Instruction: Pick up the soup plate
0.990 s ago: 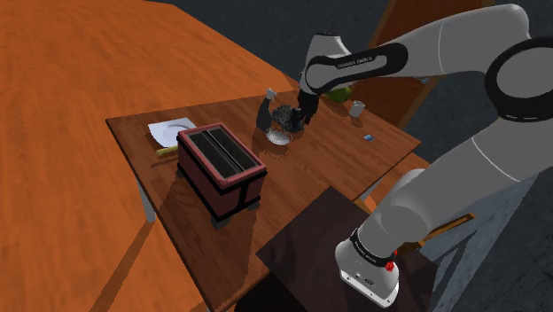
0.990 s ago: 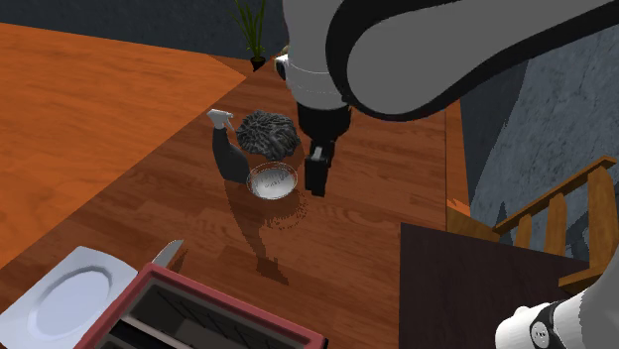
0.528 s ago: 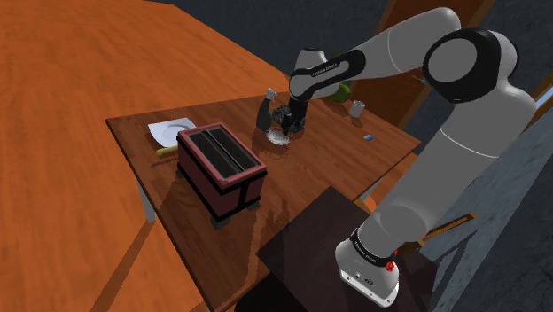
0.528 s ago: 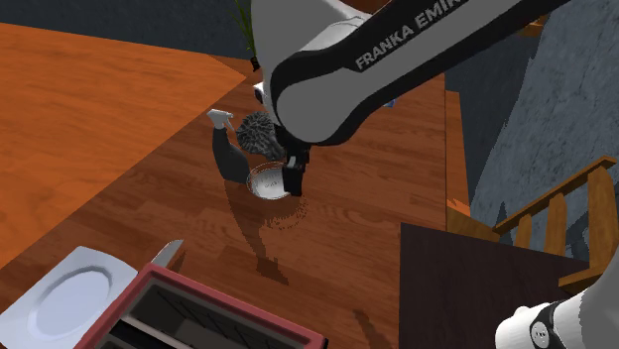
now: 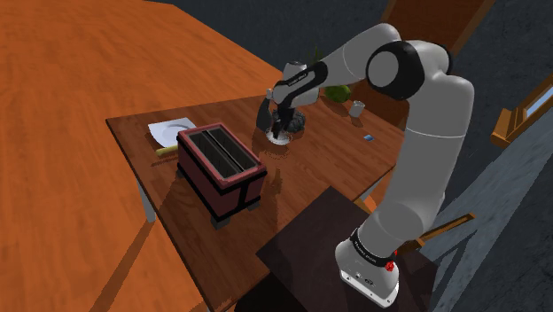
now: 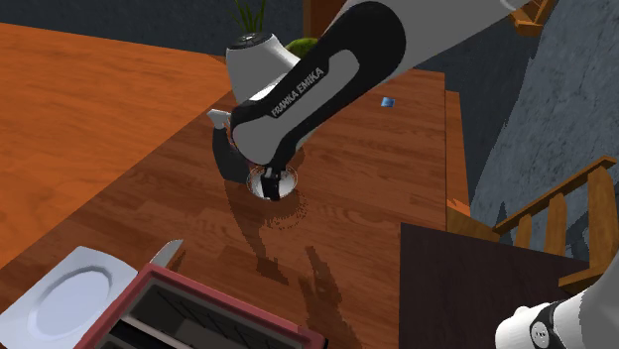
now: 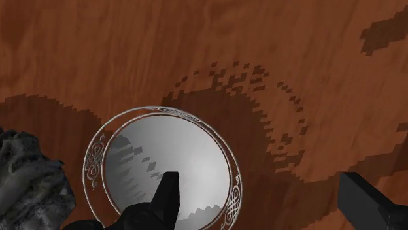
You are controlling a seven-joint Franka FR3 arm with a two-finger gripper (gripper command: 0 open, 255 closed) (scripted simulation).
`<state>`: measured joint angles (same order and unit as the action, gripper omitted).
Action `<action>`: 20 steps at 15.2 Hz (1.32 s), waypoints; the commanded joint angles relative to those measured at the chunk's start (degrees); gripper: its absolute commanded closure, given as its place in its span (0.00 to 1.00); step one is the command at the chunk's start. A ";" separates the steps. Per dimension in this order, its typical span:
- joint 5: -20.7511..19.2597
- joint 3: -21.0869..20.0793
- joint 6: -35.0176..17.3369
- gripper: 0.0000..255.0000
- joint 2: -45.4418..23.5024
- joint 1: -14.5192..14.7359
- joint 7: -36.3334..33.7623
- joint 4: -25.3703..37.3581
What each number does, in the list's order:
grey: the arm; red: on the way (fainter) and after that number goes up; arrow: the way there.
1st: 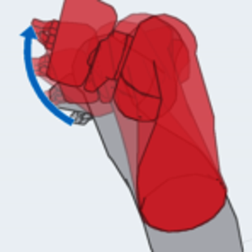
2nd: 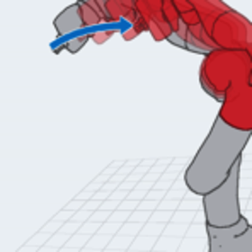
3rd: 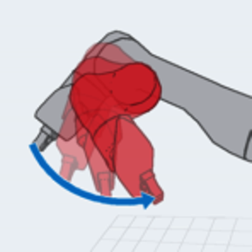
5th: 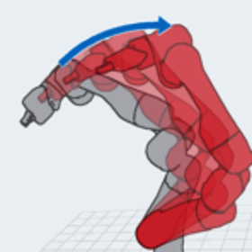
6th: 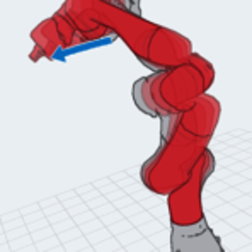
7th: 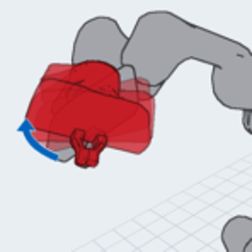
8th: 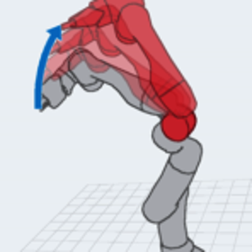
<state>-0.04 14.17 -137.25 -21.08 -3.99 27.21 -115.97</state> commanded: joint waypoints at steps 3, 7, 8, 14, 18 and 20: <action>1.81 -1.32 -0.59 0.00 -8.31 -2.01 3.39 7.63; 2.24 -1.70 -2.79 0.00 -10.52 -2.32 3.50 7.62; 2.35 -1.80 -3.33 0.00 -11.09 -2.40 3.53 7.64; 2.62 -2.04 -4.78 1.00 -12.50 -2.55 3.57 7.58; 2.62 -2.04 -4.80 1.00 -12.50 -2.55 3.57 7.56; 2.63 -2.04 -4.82 1.00 -12.52 -2.56 3.57 7.56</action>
<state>2.58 12.14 -142.07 -33.53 -6.54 30.77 -108.37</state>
